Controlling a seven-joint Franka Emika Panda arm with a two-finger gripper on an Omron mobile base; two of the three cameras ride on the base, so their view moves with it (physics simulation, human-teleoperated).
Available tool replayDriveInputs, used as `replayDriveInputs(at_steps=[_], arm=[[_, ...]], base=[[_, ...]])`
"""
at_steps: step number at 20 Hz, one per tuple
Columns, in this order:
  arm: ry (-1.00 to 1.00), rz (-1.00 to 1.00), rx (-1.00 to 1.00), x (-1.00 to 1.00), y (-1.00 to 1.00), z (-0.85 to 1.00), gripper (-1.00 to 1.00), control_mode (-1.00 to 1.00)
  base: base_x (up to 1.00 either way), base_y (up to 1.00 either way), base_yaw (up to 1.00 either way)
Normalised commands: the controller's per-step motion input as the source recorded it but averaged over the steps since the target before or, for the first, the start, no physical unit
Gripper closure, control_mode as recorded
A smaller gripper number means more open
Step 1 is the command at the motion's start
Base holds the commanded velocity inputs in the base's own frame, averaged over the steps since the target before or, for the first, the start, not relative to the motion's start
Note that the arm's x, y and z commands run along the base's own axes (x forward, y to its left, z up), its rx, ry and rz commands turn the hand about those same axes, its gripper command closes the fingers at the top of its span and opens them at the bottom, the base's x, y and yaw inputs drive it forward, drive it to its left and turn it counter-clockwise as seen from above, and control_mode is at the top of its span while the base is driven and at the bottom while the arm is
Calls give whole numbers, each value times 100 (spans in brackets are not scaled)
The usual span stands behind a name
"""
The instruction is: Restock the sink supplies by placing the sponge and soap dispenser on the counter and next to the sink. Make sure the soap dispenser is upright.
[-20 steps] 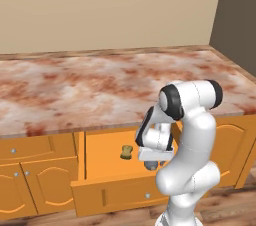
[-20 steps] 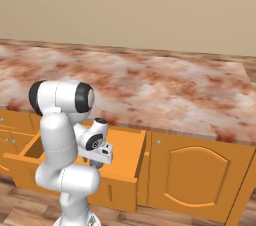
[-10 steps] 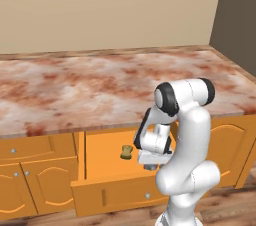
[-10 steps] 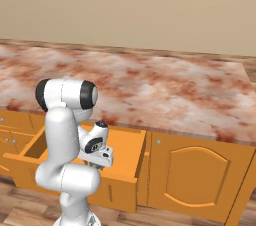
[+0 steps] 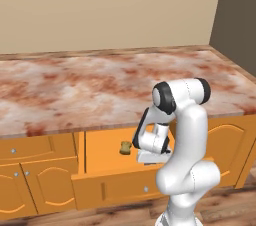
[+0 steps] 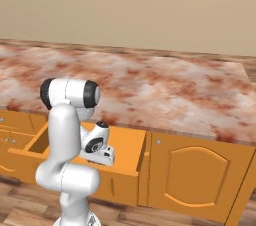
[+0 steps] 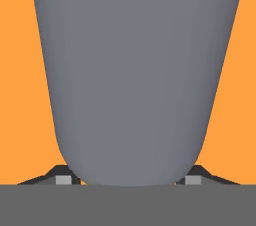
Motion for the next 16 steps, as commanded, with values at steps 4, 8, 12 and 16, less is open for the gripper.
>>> replayDriveInputs(at_steps=[4, 8, 12, 16], arm=[[0, 0, 0, 0, 0, -14, 100, -100], [0, 0, 0, 0, 0, -8, 100, -100], [0, 0, 0, 0, 0, 0, 100, -100], [0, 0, 0, 0, 0, 0, 100, -100]], base=[[0, 0, 0], [0, 0, 0], [0, 0, 0], [0, 0, 0]])
